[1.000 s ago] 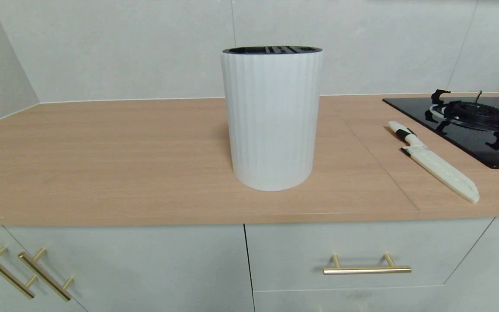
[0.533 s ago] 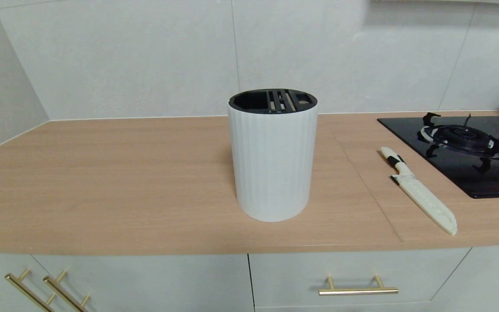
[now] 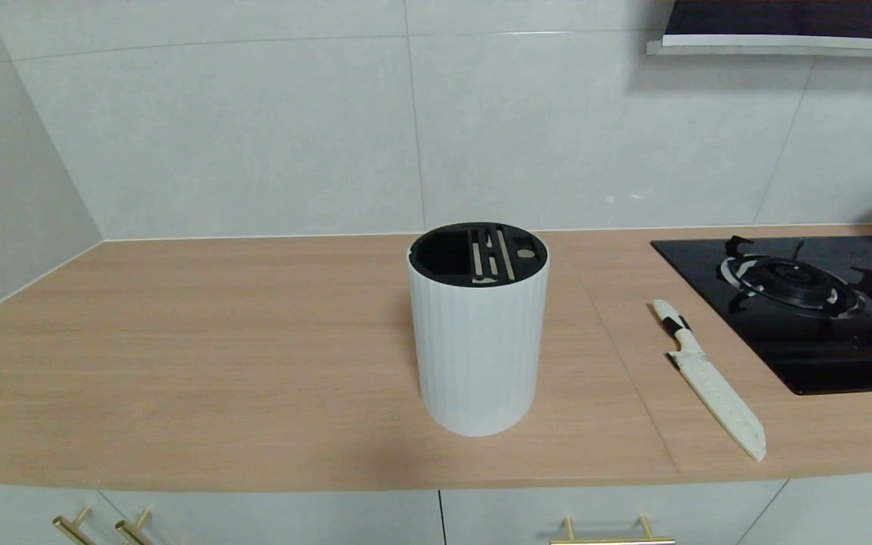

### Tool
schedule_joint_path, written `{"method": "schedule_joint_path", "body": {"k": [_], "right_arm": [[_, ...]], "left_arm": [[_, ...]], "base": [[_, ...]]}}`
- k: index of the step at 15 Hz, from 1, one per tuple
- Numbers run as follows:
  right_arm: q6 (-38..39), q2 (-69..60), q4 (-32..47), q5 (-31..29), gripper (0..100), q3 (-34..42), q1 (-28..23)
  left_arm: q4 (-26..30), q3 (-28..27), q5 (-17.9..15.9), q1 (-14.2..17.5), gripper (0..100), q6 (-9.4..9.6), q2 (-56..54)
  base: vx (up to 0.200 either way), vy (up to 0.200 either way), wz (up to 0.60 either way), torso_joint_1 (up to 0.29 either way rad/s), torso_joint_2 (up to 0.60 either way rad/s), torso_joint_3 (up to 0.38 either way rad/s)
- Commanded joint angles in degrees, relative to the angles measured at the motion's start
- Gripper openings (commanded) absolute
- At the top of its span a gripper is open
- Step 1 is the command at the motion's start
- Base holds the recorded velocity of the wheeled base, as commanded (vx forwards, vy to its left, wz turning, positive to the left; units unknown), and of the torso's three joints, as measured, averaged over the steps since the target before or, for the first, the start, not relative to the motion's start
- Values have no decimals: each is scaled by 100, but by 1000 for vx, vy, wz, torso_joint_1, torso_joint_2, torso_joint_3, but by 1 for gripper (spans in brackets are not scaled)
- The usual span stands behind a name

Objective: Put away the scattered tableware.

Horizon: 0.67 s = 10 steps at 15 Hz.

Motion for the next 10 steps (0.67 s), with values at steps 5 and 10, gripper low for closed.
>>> {"method": "schedule_joint_path", "body": {"k": [5,10], "right_arm": [[1,7,0,1,100,1,2],[1,7,0,1,100,1,2]], "left_arm": [[1,0,3,1,100,-2,7],[-8,0,3,1,100,-2,7]], "base": [[0,0,0,222,-530,-305],[0,0,0,254,-577,-323]]}}
